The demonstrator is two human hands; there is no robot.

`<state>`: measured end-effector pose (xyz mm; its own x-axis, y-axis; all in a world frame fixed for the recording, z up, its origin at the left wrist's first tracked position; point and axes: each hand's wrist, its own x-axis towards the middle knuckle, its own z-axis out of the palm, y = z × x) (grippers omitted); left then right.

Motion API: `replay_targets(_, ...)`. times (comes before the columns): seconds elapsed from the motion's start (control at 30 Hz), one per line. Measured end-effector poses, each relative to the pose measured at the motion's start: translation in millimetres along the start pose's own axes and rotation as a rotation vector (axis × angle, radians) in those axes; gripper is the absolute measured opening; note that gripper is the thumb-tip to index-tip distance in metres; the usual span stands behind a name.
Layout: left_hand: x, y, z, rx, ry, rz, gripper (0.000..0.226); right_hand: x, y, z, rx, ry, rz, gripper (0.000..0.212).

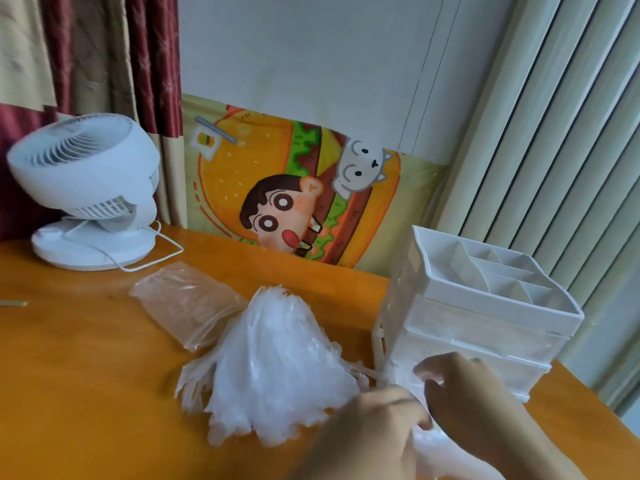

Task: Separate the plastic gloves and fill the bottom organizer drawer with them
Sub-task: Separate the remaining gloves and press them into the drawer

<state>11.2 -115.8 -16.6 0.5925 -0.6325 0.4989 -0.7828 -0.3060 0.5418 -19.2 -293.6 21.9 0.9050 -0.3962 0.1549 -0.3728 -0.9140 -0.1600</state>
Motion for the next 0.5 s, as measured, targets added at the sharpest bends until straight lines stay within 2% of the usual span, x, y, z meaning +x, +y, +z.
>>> replay_targets(0.1,2,-19,-53,0.003,0.269,-0.196,0.017,-7,-29,-3,0.049,0.241,-0.05,0.025)
replay_targets(0.2,-1,-73,-84,0.041,0.59,-0.4,0.018,-12,-67,7,0.28,0.295,-0.179,0.017)
replay_targets(0.23,-1,-92,-88,0.017,0.641,-0.49,0.018,-12,-78,15,0.342,0.314,-0.233,0.017)
replay_targets(0.33,-6,-138,-79,-0.08,0.572,-0.694,0.026,-14,-113,46,0.398,0.352,-0.445,0.039)
replay_targets(0.43,-10,-153,-64,-0.129,0.461,-0.672,0.008,-15,-132,82,0.278,0.288,-0.591,0.05)
replay_targets(0.5,-12,-151,-64,-0.071,0.452,-0.609,0.012,-11,-133,101,0.243,0.227,-0.537,0.052)
